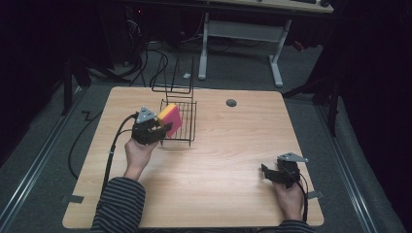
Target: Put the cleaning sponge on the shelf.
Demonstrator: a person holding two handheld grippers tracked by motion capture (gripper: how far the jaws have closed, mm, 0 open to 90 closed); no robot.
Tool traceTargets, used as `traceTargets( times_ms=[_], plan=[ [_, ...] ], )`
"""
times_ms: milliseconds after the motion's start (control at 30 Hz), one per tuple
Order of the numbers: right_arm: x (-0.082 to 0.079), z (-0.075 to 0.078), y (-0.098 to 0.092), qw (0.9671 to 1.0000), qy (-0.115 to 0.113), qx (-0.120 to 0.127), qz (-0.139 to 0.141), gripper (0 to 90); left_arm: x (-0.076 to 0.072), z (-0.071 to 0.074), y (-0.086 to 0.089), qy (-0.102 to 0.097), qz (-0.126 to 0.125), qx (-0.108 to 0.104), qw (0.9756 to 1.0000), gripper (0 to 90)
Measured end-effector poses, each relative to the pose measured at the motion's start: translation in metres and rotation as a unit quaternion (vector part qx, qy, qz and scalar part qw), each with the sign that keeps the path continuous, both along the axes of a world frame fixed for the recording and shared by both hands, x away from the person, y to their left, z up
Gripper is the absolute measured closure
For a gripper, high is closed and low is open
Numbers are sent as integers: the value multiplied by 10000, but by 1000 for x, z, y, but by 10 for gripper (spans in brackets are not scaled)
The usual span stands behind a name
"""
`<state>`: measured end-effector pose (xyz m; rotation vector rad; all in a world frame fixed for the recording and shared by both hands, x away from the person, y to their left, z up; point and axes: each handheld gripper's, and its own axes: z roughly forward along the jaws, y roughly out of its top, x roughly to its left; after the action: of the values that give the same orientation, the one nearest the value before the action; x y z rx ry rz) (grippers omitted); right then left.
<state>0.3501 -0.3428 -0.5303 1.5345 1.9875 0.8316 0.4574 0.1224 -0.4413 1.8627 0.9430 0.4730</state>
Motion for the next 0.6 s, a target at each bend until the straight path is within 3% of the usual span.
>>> traceTargets(
  times_ms=[200, 433, 600],
  plan=[
    [0, 0, 0, 10000, 1, -1, 9, 276, 9, 0, -9, -89, 20, 5, 10000, 625],
    [0, 0, 0, 10000, 2, -3, 18, 276, 23, -4, -18, 16, 80, -3, 10000, 624],
    [0, 0, 0, 10000, 2, -2, 14, 276, 28, -5, -24, -105, 171, 59, 9998, 622]
  ],
)
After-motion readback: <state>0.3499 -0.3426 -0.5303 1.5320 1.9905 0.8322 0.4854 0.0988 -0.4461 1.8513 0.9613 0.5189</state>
